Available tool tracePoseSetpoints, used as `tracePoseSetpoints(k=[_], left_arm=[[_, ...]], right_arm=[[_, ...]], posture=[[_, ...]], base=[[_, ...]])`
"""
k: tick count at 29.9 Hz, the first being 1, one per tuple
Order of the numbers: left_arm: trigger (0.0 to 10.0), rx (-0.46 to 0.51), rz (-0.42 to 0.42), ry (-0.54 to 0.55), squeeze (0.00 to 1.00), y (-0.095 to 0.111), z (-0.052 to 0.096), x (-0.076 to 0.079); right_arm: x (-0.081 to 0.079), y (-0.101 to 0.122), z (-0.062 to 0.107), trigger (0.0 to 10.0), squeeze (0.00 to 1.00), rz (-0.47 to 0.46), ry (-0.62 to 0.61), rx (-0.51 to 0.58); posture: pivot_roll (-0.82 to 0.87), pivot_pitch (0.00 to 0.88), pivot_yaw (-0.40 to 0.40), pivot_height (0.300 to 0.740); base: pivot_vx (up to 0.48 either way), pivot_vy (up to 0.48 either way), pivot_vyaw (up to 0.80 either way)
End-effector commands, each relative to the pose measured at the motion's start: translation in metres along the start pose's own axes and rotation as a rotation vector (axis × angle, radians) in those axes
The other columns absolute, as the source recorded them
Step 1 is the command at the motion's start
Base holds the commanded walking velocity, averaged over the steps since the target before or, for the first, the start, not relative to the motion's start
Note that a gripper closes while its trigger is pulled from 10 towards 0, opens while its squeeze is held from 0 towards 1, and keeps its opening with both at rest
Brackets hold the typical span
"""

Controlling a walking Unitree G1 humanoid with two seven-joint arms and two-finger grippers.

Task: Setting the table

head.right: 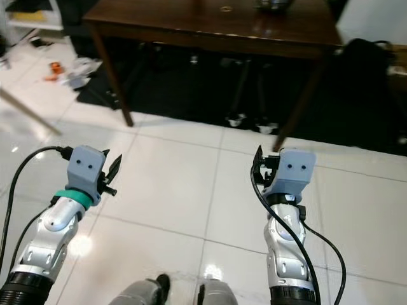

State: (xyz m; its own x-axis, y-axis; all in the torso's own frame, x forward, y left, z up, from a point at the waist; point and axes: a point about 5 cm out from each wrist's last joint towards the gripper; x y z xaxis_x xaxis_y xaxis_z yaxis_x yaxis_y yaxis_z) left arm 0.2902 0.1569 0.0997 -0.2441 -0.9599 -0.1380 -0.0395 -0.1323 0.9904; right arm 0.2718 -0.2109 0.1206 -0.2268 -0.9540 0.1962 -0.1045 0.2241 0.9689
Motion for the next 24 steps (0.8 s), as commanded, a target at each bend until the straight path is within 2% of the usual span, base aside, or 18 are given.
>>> tracePoseSetpoints(k=[1, 24], left_arm=[[10.0, -0.033, -0.006, 0.005, 0.0, -0.0061, 0.0029, -0.0021], [10.0, -0.045, 0.0, 0.089, 0.0, -0.0063, 0.0, -0.0108]], right_arm=[[-0.0012, -0.0032, 0.0018, 10.0, 0.0, -0.003, 0.005, -0.017], [-0.0029, 0.0004, -0.0002, 10.0, 0.0, -0.013, 0.017, 0.003]], posture=[[-0.02, 0.0, 0.069, 0.74], [-0.01, 0.0, 0.065, 0.74]], base=[[0.0, 0.0, 0.8], [0.0, 0.0, 0.8]])
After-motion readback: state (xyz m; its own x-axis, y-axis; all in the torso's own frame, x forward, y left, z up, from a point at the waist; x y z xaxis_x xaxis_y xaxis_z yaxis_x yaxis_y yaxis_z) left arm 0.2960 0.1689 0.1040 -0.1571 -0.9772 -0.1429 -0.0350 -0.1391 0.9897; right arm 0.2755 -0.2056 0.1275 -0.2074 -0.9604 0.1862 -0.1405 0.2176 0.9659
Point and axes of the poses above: a point about 5 cm out from each wrist's last joint towards the gripper, its own z axis pointing back from the gripper into the wrist, its own y axis along the axis of the wrist's last joint, x = y × z, and after that the axes turned 7 degrees about z, right-handed
